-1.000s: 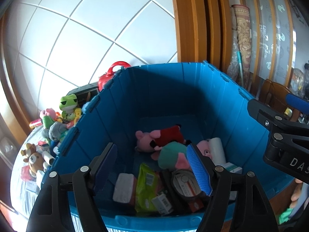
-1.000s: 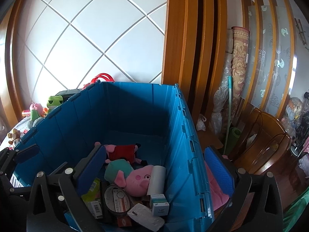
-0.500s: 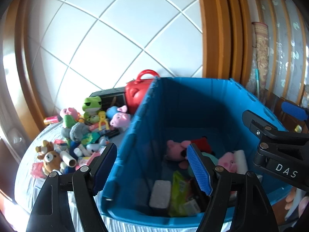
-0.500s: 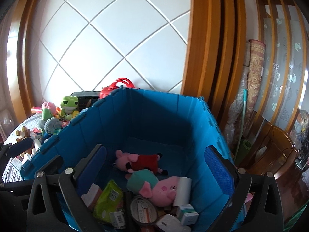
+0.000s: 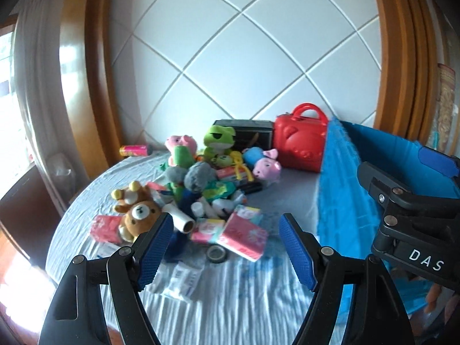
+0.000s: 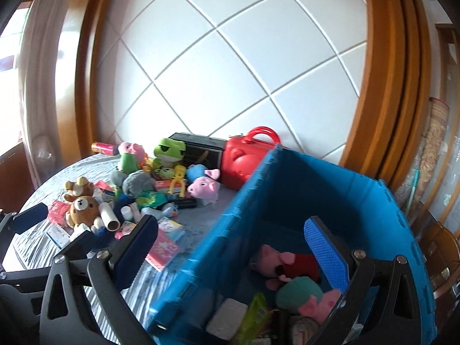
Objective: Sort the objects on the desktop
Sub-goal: 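Move both open grippers back from the bin to the pile, then grasp the white sealed packet with the left gripper while the right grasps the black tape roll, then lift the packet and tape roll and carry them over the blue bin, then open the left gripper to drop the packet while the right releases the tape roll, then move both open grippers back from the bin to the pile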
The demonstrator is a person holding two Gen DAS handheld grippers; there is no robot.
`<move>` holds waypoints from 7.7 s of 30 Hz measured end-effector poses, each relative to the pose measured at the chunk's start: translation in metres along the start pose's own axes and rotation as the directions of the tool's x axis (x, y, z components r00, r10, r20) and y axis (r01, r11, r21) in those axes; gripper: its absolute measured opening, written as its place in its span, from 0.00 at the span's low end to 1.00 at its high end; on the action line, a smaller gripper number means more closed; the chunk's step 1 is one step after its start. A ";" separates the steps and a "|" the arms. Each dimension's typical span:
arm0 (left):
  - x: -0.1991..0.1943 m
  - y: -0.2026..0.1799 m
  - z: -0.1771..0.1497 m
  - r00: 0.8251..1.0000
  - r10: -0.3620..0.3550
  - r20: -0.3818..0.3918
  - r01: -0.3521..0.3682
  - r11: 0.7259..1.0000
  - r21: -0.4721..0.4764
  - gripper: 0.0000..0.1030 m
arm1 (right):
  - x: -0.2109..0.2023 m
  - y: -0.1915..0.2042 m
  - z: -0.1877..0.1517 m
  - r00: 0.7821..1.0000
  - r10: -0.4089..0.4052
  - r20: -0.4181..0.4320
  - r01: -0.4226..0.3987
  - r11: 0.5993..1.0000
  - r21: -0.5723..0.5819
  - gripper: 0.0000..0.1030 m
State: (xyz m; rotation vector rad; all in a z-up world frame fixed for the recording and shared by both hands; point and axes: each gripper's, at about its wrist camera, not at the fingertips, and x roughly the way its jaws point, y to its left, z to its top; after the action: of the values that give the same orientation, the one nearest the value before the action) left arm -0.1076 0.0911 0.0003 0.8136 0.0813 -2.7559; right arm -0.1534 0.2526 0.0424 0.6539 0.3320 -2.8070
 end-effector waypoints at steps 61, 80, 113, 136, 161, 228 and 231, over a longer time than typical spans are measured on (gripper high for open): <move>0.300 0.085 -0.175 0.822 0.018 -0.570 -0.005 1.000 0.024 0.61 | 0.330 0.204 -0.173 0.767 0.330 -0.550 -0.290 0.943 0.162 0.61; 0.285 0.084 -0.165 0.832 0.009 -0.555 0.005 1.000 0.024 0.42 | 0.330 0.222 -0.163 0.776 0.275 -0.568 -0.273 0.958 0.090 0.54; 0.085 0.159 -0.028 0.996 0.047 -0.077 -0.049 0.998 -0.036 0.39 | 0.106 0.219 -0.019 0.962 0.222 -0.159 -0.229 0.973 -0.026 0.54; -0.039 -0.064 0.021 0.927 -0.344 0.152 0.314 0.930 0.192 0.40 | -0.082 -0.008 -0.017 0.972 -0.228 0.064 0.218 0.968 0.127 0.54; -0.039 -0.322 -0.028 0.920 -0.390 -0.044 0.379 0.852 0.362 0.40 | -0.083 -0.265 -0.132 0.940 -0.318 -0.121 0.340 0.895 0.289 0.54; -0.065 -0.206 -0.036 0.920 -0.385 -0.075 0.388 0.863 0.324 0.79 | -0.106 -0.174 -0.117 0.908 -0.381 -0.175 0.413 0.883 0.222 1.00; -0.063 -0.180 -0.030 0.927 -0.372 -0.055 0.370 0.877 0.305 0.79 | -0.104 -0.152 -0.105 0.914 -0.375 -0.153 0.401 0.891 0.212 1.00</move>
State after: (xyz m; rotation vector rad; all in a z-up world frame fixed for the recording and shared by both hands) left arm -0.0896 0.2827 0.0055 0.9552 -0.2290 -3.1880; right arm -0.0627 0.4438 0.0230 0.8821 0.1555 -3.2376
